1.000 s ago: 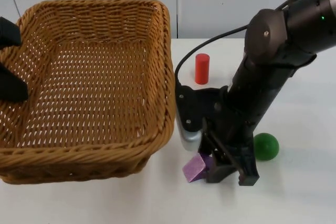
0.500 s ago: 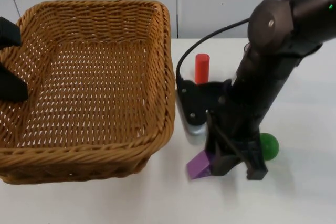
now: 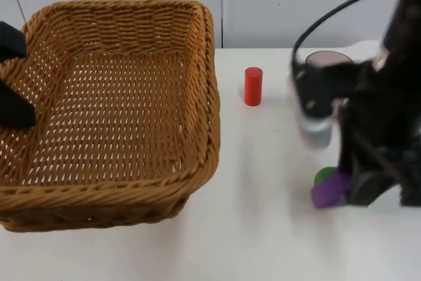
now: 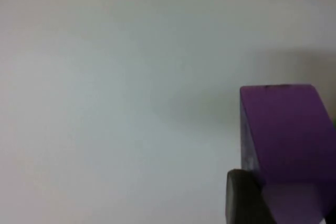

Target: Pick up the basket with the left hand and place the triangular block into the basket with the right hand.

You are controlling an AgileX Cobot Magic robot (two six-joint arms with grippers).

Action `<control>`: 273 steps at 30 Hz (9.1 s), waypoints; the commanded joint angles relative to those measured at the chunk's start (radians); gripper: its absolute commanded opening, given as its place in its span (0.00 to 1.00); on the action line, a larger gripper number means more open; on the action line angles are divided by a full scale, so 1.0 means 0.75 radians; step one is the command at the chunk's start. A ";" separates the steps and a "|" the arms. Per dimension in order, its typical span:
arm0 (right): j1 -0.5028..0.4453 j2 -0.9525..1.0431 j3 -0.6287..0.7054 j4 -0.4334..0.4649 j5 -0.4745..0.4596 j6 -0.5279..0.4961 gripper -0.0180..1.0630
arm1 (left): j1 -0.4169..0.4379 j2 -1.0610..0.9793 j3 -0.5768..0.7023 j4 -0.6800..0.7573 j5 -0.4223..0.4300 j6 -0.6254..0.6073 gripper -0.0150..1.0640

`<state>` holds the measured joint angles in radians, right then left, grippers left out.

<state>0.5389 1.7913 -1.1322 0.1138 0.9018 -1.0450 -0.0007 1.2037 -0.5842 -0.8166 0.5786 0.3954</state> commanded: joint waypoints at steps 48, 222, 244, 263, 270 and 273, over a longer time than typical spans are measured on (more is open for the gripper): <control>0.301 0.068 -0.868 -0.152 0.298 1.182 0.02 | 0.003 -0.009 -0.001 -0.009 0.077 -0.014 0.01; 0.379 -2.388 0.705 -0.321 0.282 1.422 0.98 | 0.002 -1.605 0.106 1.149 0.648 -0.537 0.99; 0.379 -2.388 0.820 -0.301 0.238 1.497 0.98 | 0.002 -1.605 0.120 1.140 0.661 -0.578 0.99; 0.379 -2.388 0.823 -0.258 0.238 1.438 0.98 | 0.002 -1.605 0.120 1.140 0.661 -0.578 0.99; 0.379 -2.388 0.823 -0.258 0.238 1.438 0.98 | 0.002 -1.605 0.120 1.133 0.661 -0.578 0.99; 0.379 -2.388 0.823 -0.255 0.238 1.438 0.98 | 0.002 -1.605 0.120 1.133 0.661 -0.578 0.99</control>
<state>0.8252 0.0022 -0.5227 -0.0800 1.0968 0.0413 0.0030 0.0039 -0.4988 0.0415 1.0716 -0.0291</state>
